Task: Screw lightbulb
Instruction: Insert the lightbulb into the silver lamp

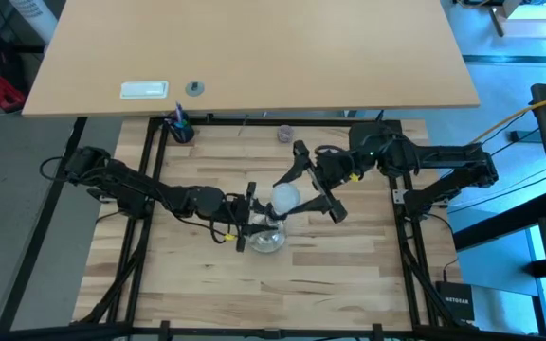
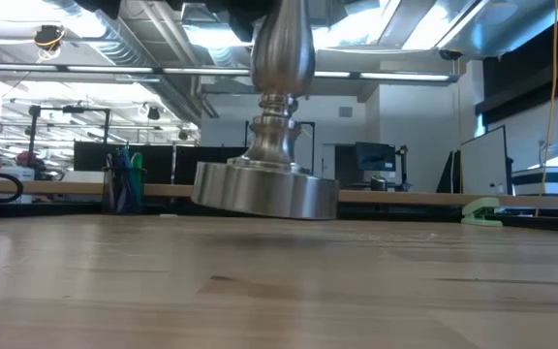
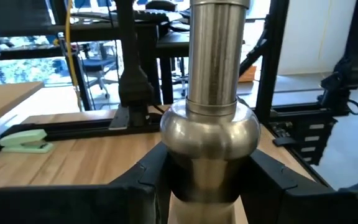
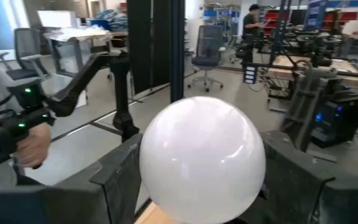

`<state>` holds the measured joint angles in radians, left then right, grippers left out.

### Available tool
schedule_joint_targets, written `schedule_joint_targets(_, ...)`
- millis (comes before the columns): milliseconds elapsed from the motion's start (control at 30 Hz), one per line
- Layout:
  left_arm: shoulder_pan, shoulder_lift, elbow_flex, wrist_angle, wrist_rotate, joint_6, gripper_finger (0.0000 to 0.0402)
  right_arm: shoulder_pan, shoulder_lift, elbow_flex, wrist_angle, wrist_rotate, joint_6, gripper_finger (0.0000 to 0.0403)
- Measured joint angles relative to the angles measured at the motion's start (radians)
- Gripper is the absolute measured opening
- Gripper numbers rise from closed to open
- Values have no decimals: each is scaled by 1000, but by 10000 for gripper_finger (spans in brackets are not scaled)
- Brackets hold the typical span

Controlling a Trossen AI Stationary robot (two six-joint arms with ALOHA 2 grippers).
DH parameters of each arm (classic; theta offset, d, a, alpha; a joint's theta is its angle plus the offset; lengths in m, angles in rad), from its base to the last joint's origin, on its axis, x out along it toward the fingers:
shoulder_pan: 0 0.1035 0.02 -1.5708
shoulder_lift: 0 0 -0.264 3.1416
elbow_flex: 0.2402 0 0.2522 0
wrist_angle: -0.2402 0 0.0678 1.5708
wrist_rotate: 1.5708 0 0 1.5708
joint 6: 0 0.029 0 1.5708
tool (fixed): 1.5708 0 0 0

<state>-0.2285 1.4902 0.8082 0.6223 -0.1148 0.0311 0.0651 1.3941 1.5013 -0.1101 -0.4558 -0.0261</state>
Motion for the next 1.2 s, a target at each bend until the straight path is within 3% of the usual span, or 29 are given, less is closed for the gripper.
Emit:
schedule_joint_targets(567,6,1,-1,14,18,-16,124,-7,33,1,-64,5,-32,272)
schedule_joint_targets(967,8,2,-3,23,-25,-38,124,-4,34,4,-108,154,-57,272)
schedule_joint_targets(1200,7,2,-3,14,-26,-26,124,67,34,-25,-111,290,-105,270)
